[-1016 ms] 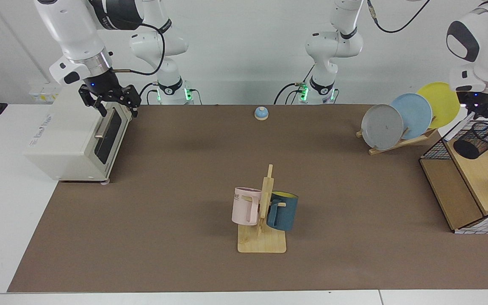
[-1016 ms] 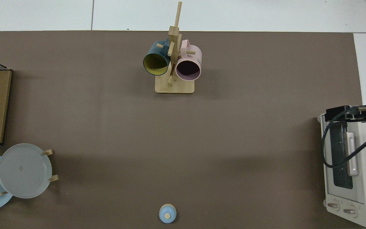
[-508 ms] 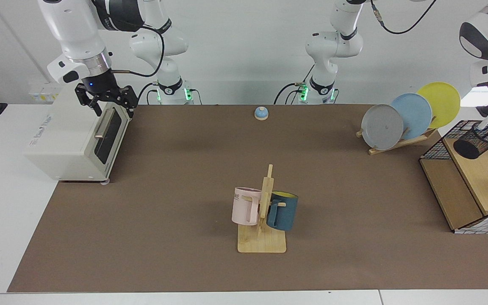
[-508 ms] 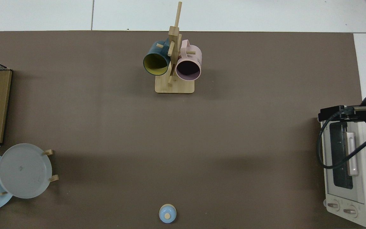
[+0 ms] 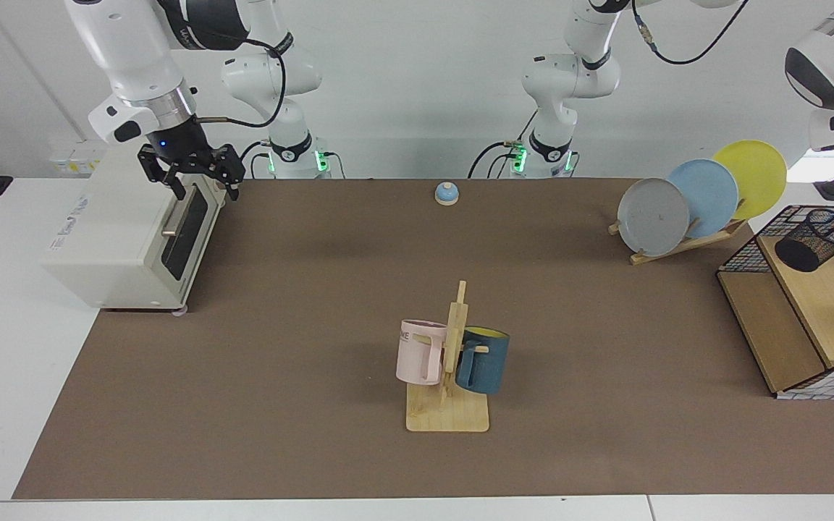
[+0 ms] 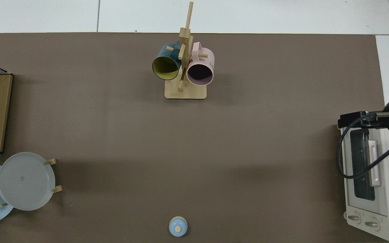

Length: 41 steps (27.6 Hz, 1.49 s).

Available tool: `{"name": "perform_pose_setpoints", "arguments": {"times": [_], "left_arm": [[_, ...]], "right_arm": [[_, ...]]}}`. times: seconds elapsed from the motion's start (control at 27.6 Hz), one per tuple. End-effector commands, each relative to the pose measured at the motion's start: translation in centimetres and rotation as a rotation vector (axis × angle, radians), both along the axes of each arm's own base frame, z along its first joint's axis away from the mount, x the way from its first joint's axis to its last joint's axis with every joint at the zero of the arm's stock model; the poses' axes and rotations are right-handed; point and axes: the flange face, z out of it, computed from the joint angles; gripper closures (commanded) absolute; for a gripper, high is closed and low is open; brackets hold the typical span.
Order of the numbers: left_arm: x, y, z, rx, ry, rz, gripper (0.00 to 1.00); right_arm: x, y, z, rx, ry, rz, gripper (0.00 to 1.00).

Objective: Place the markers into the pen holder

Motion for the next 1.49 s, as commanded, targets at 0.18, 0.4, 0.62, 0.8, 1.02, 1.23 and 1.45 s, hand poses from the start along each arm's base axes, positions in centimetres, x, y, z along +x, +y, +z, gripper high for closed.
{"name": "perform_pose_setpoints", "arguments": {"times": [0.18,0.4,0.62,0.8,1.02,1.23,1.45], "left_arm": [[3.5,-0.8,-6.6,0.065,0.154,-0.018,1.00],[2.7,-0.4,-8.2,0.062,0.225,0.055,1.00],[1.3,-1.5,-8.6,0.088,0.300,0.180,0.93],[1.3,-1.5,-8.6,0.088,0.303,0.182,0.00],[2.2,-2.7,-8.4,0.105,0.292,0.143,0.00],[4.0,-6.6,-5.7,0.078,0.203,0.065,0.00],[4.7,-11.1,-5.7,-0.115,0.119,0.054,0.00]], "right_arm": [[0.5,-0.3,0.1,0.014,-0.014,0.010,0.00],[0.5,-0.7,0.1,0.011,-0.014,0.003,0.00],[0.5,-1.7,0.1,0.013,-0.014,-0.016,0.00],[0.5,-1.3,0.1,0.013,-0.014,-0.007,0.00],[0.5,-1.6,0.1,0.012,-0.014,-0.010,0.00],[0.5,-1.3,0.1,0.014,-0.014,-0.007,0.00],[0.5,-1.1,0.2,0.014,-0.016,-0.005,0.00]]}}
